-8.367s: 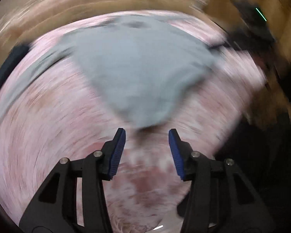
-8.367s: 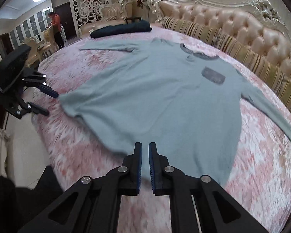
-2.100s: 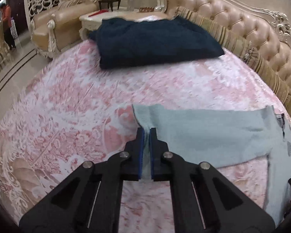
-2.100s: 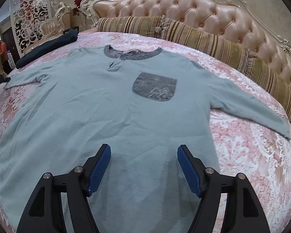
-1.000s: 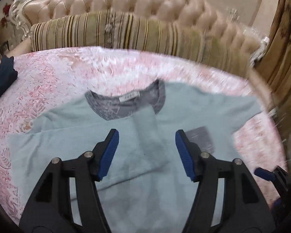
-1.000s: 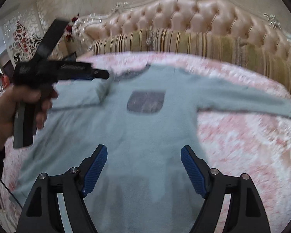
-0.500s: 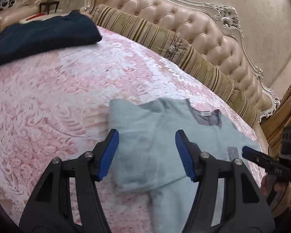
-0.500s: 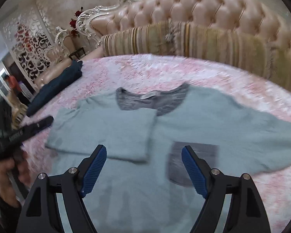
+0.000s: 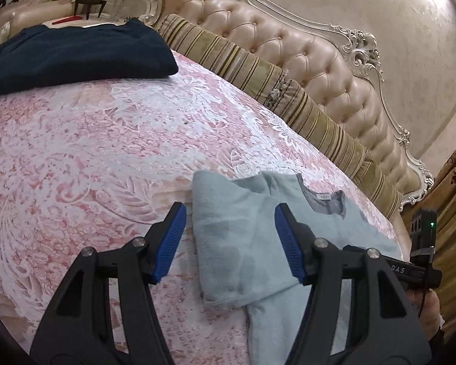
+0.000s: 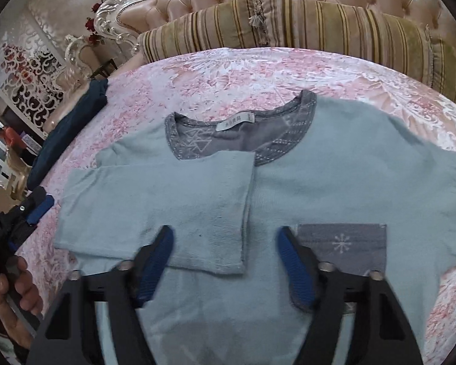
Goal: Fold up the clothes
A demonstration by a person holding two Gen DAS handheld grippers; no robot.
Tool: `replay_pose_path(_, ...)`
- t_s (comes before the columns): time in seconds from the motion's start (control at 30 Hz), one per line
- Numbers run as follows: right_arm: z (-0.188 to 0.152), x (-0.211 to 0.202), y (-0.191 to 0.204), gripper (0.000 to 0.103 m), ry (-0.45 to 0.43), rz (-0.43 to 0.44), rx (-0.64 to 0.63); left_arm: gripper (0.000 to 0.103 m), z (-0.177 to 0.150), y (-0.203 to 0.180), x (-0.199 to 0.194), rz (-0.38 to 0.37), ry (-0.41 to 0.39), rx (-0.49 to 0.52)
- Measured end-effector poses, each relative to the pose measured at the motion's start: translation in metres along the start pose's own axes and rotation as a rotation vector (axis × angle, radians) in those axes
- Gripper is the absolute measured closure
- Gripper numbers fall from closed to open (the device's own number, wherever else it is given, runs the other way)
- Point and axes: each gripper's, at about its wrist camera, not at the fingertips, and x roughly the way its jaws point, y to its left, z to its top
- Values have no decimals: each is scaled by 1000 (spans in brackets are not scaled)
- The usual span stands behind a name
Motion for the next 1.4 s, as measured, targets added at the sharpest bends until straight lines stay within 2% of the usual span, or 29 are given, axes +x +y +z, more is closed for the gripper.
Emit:
replay_pose_path(0.03,0,0,0,54,4,9,4,39,0,1,0,0,0,-1)
replay_pose_path(0.07,0,0,0,58,8,19,6,39,0,1,0,-1,0,-2)
replay_pose_path(0.13,0,2,1,59,25,58,13,39,-1,1,1,-3,0,-1)
replay_pose_path(0.3,-1,4,9,60,31,55,-8,39,-2,2,1,-1,-2,-3)
replay_pose_path(0.33,-1,5,10,65,28,53,-12,39,-2,3,2,0,-2,-4)
replay_pose_path(0.37,-1,6,11,76,29,56,-17,39,-2,4,2,0,-2,-6)
replay_pose_path(0.5,0,8,9,86,28,73,-6,39,-2,10,2,9,-7,-19)
replay_pose_path(0.77,1,-18,15,88,-17,93,-29,39,-3,23,5,17,0,-57)
replay_pose_path(0.93,8,-36,3,88,-20,88,-7,39,-3,24,5,2,7,-65)
replay_pose_path(1.2,14,-52,-33,88,-36,36,23,39,-4,24,7,-28,22,-75)
replay_pose_path(1.4,13,-49,-44,88,-64,-24,-16,39,-5,23,9,-62,36,-78)
